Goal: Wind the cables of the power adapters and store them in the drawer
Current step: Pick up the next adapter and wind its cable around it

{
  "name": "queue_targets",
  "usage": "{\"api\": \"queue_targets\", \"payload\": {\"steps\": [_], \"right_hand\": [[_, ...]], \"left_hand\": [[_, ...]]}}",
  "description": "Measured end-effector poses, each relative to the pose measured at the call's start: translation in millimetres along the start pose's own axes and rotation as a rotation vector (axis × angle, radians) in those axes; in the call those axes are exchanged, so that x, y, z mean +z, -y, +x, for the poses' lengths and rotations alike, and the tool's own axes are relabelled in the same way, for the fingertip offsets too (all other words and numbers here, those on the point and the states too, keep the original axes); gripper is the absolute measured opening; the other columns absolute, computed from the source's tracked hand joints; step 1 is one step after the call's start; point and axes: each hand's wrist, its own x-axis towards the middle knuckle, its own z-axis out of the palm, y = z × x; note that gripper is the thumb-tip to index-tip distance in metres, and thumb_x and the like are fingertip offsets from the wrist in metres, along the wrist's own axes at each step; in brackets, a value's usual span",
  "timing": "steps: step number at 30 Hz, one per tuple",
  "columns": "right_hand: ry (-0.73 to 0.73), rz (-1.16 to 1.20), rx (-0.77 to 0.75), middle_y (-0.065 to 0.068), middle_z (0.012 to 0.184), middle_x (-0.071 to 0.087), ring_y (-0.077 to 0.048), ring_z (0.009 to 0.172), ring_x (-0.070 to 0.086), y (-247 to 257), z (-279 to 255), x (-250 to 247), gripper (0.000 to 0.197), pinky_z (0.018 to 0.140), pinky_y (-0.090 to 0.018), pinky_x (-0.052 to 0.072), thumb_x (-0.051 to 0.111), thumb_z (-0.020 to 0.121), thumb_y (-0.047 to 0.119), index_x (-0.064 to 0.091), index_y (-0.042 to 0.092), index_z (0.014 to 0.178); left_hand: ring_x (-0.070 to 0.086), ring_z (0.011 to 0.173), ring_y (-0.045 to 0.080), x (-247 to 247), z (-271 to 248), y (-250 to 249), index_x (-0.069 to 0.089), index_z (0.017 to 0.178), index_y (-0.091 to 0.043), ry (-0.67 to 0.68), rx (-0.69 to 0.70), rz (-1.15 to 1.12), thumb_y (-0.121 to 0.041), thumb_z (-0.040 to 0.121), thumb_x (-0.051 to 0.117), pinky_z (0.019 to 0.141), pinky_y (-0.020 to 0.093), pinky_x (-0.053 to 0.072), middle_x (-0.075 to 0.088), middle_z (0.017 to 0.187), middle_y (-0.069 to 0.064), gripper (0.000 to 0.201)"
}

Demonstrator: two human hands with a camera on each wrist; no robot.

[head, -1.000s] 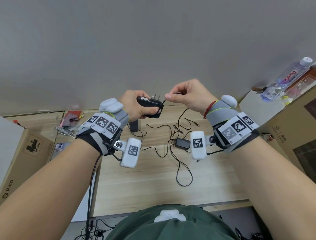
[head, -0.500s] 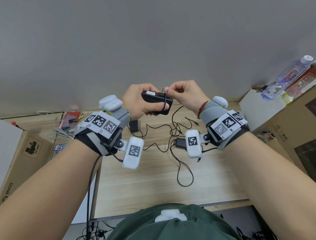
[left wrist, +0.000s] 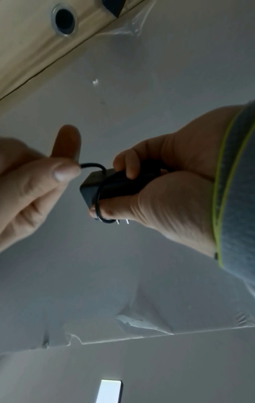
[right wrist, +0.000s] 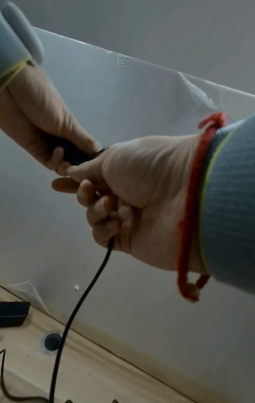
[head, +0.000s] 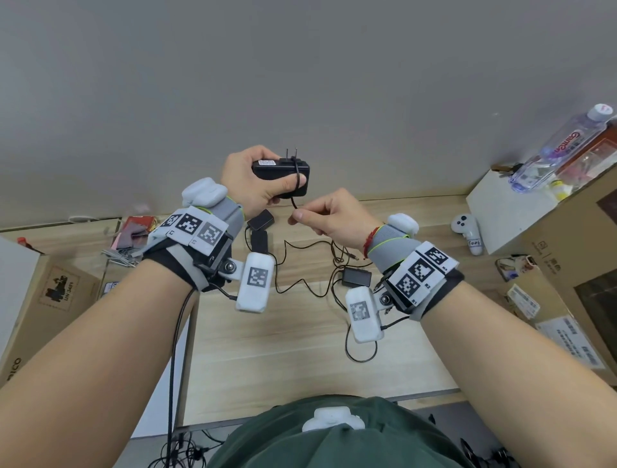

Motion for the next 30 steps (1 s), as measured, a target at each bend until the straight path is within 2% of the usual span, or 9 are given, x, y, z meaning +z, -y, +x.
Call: {"api": "queue_targets", "payload": {"steps": [3,5,7,10,12,15,19,26,30], "right_hand": [[0.005,-0.033,-0.022,0.004,0.048,0.053,-0.006,0.053,0.033,6.6,-0.5,-5.2,0.017,0.053,-0.023,0.027,0.067,0.092,0.034,0.078,0.025,0.083],[-0.004,-0.040,-0.051,-0.019,0.077,0.070,-0.010,0.064,0.043,10.3,0.8,-7.1,0.018,0.061,-0.028,0.034,0.068,0.088,0.038,0.079,0.025,0.082],[-0.008,-0.018,-0.068,-0.027,0.081,0.068,-0.013,0.067,0.046,16.2,1.4,-10.1,0.018,0.062,-0.032,0.040,0.071,0.085,0.039,0.080,0.023,0.082],[-0.012,-0.019,-0.081,0.003,0.051,0.053,-0.001,0.047,0.035,27.4,-0.5,-22.5,0.017,0.048,-0.014,0.031,0.073,0.088,0.022,0.078,0.006,0.084],[-0.038,-0.019,-0.095,0.013,0.047,0.047,-0.002,0.044,0.035,32.2,0.1,-30.9,0.012,0.046,-0.010,0.030,0.072,0.088,0.015,0.076,0.004,0.084],[-0.099,-0.007,-0.113,0.011,0.055,0.055,0.002,0.049,0.041,32.8,6.0,-38.9,0.010,0.055,-0.011,0.034,0.074,0.086,0.016,0.074,0.008,0.080],[-0.151,0.042,-0.098,0.004,0.057,0.045,-0.004,0.053,0.037,31.2,12.3,-46.2,0.013,0.059,-0.016,0.036,0.078,0.083,0.019,0.071,0.009,0.078],[-0.211,0.114,-0.100,-0.008,0.068,0.044,-0.007,0.056,0.036,20.0,17.0,-50.8,0.017,0.058,-0.016,0.038,0.079,0.083,0.020,0.066,0.017,0.071],[-0.233,0.141,-0.068,0.008,0.058,0.054,0.001,0.047,0.040,11.5,17.5,-45.0,0.017,0.051,-0.009,0.034,0.070,0.090,0.015,0.065,0.015,0.074]], "left_hand": [[0.063,0.057,0.020,-5.6,1.3,9.5,0.063,0.076,-0.025,-0.008,-0.033,0.091,-0.032,0.060,0.092,0.057,0.041,0.059,0.068,0.072,0.004,0.034],[0.063,0.059,0.022,-7.9,1.1,14.8,0.064,0.075,-0.028,0.003,-0.050,0.158,-0.041,0.054,0.092,0.059,0.049,0.059,0.070,0.074,0.004,0.037],[0.063,0.057,0.020,-7.7,-0.4,17.3,0.064,0.075,-0.030,0.022,-0.039,0.209,-0.040,0.054,0.090,0.060,0.048,0.059,0.069,0.073,0.001,0.036],[0.062,0.058,0.015,-7.2,-1.5,16.5,0.063,0.075,-0.033,0.048,-0.005,0.282,-0.047,0.049,0.088,0.061,0.041,0.059,0.067,0.069,-0.005,0.039],[0.060,0.057,0.012,-6.1,-2.8,14.5,0.063,0.075,-0.032,0.077,-0.001,0.319,-0.044,0.051,0.090,0.060,0.039,0.058,0.066,0.068,-0.007,0.038],[0.057,0.058,0.009,-3.5,-4.9,12.0,0.065,0.077,-0.027,0.145,0.007,0.326,-0.045,0.050,0.088,0.059,0.035,0.053,0.065,0.064,-0.010,0.040],[0.053,0.052,0.001,0.1,-7.4,7.2,0.064,0.079,-0.025,0.201,0.029,0.303,-0.032,0.061,0.092,0.051,0.016,0.044,0.061,0.061,-0.012,0.034],[0.054,0.053,0.009,2.1,-11.8,-0.7,0.064,0.083,-0.017,0.298,0.051,0.243,-0.025,0.063,0.092,0.052,0.022,0.046,0.062,0.061,-0.009,0.035],[0.053,0.051,0.010,6.5,-16.7,-10.1,0.063,0.086,-0.011,0.339,0.075,0.161,-0.017,0.066,0.090,0.049,0.021,0.045,0.061,0.061,-0.006,0.034]]}}
